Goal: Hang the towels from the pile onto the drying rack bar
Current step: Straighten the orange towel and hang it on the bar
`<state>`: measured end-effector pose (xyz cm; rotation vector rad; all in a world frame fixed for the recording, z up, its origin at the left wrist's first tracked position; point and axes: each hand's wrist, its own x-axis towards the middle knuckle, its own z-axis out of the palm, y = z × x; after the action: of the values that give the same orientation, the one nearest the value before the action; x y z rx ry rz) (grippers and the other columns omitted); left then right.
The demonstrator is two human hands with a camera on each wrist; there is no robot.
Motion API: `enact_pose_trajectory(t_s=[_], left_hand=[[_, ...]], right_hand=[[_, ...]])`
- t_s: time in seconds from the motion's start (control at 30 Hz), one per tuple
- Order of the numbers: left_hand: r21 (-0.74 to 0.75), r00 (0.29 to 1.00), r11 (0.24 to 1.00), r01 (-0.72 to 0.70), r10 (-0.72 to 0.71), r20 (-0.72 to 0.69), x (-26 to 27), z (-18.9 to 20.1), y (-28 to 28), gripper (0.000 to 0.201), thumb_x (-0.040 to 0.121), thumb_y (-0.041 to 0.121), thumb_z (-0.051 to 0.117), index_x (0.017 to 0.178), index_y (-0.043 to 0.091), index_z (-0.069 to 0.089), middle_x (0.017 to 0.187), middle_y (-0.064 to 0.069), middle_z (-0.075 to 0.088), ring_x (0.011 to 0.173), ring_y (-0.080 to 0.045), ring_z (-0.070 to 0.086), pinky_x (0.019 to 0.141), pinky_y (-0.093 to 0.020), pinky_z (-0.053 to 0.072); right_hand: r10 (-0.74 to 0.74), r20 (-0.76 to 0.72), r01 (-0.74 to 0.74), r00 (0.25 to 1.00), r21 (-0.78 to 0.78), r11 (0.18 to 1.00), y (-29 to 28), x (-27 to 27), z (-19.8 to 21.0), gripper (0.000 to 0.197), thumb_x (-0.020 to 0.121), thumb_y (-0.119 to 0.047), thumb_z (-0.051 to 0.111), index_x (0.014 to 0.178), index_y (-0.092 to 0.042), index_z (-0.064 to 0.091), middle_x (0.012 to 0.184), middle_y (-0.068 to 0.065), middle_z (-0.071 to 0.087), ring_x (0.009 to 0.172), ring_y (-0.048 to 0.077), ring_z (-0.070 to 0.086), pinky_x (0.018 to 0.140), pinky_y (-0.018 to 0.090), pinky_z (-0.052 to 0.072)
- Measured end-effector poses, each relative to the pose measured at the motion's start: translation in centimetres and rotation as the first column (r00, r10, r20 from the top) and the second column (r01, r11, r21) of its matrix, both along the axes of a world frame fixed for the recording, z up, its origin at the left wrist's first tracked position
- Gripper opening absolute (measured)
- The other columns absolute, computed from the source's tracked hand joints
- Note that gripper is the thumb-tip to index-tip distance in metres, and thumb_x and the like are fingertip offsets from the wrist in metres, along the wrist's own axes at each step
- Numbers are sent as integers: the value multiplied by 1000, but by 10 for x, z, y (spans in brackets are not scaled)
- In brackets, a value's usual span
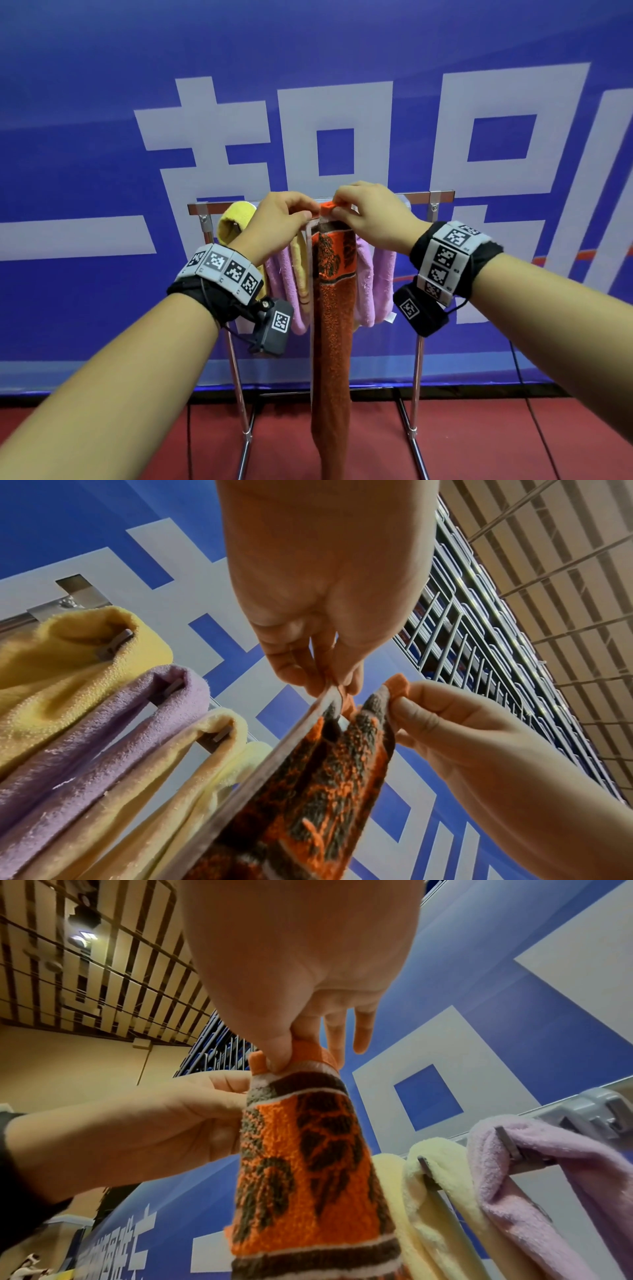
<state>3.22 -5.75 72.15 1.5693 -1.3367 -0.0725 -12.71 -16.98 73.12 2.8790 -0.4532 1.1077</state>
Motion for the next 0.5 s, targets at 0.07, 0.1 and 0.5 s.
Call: enact_pose_trajectory(t_s=[0.07, 0.1, 0.5], left_hand=[[9, 1000, 1000, 2, -2, 20, 0, 0, -2, 21, 92, -2, 58, 103, 9, 73, 87, 4, 71, 65, 12, 59, 62, -6, 43], [8, 1000, 1000, -1, 1, 18, 0, 0, -2, 20, 92, -1, 59, 102, 9, 73, 87, 3, 71, 65, 10, 59, 62, -8, 44], [-33, 999, 999, 30, -30, 10, -8, -1, 2, 18, 92, -1, 59, 92, 13, 70, 83, -6, 70, 70, -10, 62, 69, -31, 54]], right_hand=[[20, 5, -20, 1000, -6, 1000, 0, 1, -1, 21, 97, -33, 56, 95, -13, 64, 91, 2, 62, 93, 22, 56, 67, 29, 27], [66, -2, -66, 998, 0, 998, 1, 2, 0, 21, 96, -32, 58, 92, -12, 64, 87, 0, 60, 91, 22, 55, 68, 31, 31], [99, -3, -97, 995, 168, 981, 0, 2, -2, 19, 95, -26, 60, 90, -9, 67, 82, -1, 63, 79, 17, 56, 66, 29, 39]])
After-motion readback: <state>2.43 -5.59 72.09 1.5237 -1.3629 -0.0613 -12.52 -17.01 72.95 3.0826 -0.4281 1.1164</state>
